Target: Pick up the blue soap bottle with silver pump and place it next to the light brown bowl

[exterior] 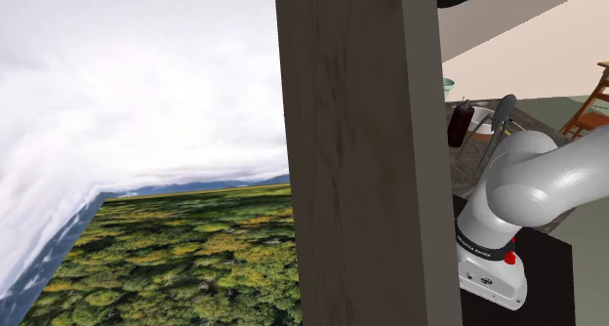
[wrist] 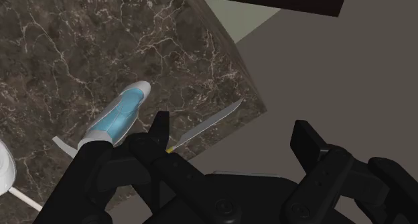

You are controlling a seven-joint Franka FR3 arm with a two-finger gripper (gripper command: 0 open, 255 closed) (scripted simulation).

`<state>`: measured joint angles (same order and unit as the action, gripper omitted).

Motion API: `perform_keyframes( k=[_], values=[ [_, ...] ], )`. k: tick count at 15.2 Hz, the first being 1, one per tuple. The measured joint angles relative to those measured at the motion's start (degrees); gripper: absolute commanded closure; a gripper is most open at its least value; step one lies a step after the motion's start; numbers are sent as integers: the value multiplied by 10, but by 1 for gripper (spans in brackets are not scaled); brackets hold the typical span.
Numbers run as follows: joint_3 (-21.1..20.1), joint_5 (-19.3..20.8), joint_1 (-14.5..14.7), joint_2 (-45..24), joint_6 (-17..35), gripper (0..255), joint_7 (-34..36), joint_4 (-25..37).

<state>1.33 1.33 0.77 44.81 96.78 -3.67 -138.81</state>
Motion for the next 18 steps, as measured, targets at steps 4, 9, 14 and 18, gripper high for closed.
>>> perform_keyframes(
  k=[4, 9, 14, 18],
  values=[
    [19, 10, -7, -31, 28, 0, -19, 3],
    [64, 26, -19, -104, 95, 0, -65, 13],
    [110, 30, -28, -198, 158, 0, -116, 47],
    [143, 18, -31, -279, 199, 0, -159, 89]
  ],
)
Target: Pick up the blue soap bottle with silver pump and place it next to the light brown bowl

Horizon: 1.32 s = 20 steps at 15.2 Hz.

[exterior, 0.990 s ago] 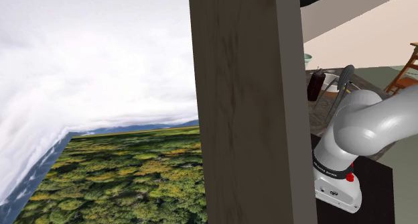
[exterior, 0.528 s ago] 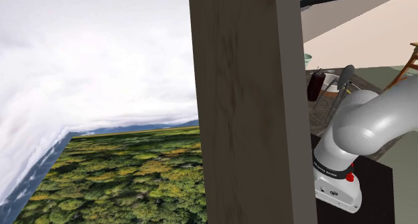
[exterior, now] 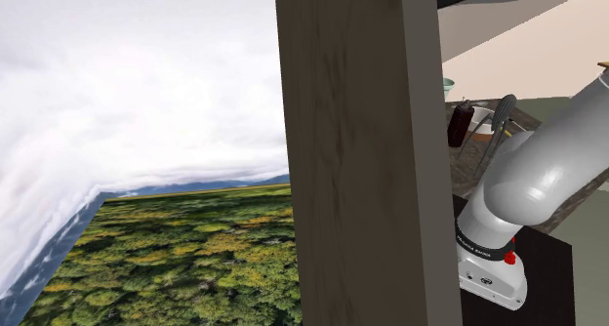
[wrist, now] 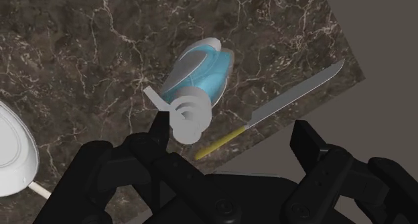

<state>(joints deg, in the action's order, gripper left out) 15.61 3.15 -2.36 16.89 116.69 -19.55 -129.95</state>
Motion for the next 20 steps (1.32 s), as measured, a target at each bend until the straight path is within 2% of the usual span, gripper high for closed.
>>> perform_keyframes(
  k=[4, 11, 17, 18, 20],
  values=[
    [23, -20, -3, -69, 31, 0, -37, 37],
    [29, -30, -3, -99, 83, 0, -48, 13],
    [28, -30, -2, -101, 90, 0, -48, 9],
    [28, -30, -2, -101, 90, 255, -48, 9],
    [28, -30, -2, -101, 90, 255, -48, 9]
  ],
)
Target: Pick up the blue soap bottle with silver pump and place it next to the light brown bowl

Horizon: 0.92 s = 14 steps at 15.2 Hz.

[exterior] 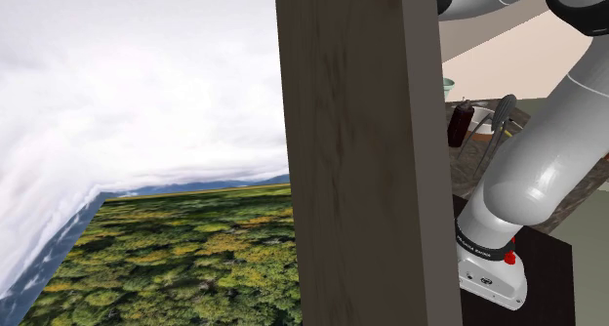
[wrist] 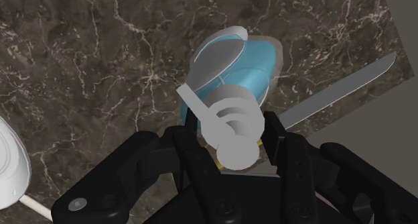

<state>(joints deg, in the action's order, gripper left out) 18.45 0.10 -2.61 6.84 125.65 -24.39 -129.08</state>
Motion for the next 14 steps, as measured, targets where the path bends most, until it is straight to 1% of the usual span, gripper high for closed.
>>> perform_keyframes(
  k=[8, 14],
  values=[
    [0, 0, 0, 0, 0, 255, 0, 0],
    [-2, 5, 0, 15, -38, 255, 5, 24]
  ],
)
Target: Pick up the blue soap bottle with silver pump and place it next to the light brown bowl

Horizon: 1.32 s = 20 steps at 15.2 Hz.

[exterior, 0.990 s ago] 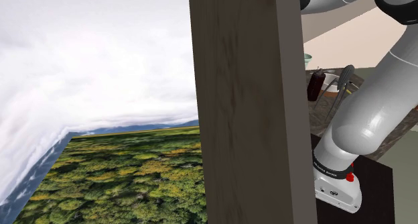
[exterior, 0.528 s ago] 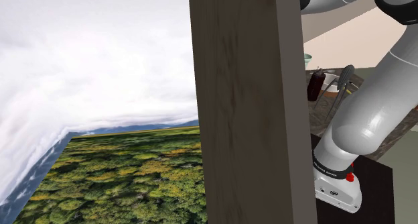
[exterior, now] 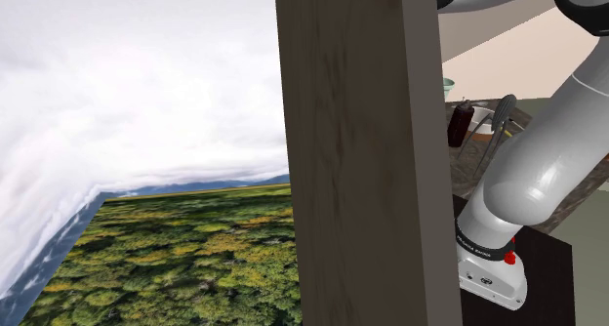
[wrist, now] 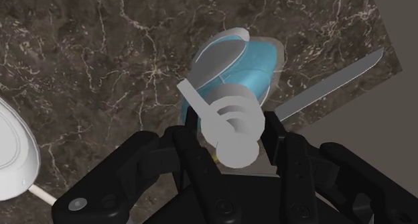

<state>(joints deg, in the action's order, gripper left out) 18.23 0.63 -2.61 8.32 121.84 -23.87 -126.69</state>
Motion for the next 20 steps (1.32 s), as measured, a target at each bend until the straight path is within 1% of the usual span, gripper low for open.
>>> perform_keyframes(
  k=[9, 20],
  values=[
    [-4, 7, 0, 23, -69, 255, 7, 47],
    [-7, 8, 1, 31, -155, 255, 10, 125]
  ],
)
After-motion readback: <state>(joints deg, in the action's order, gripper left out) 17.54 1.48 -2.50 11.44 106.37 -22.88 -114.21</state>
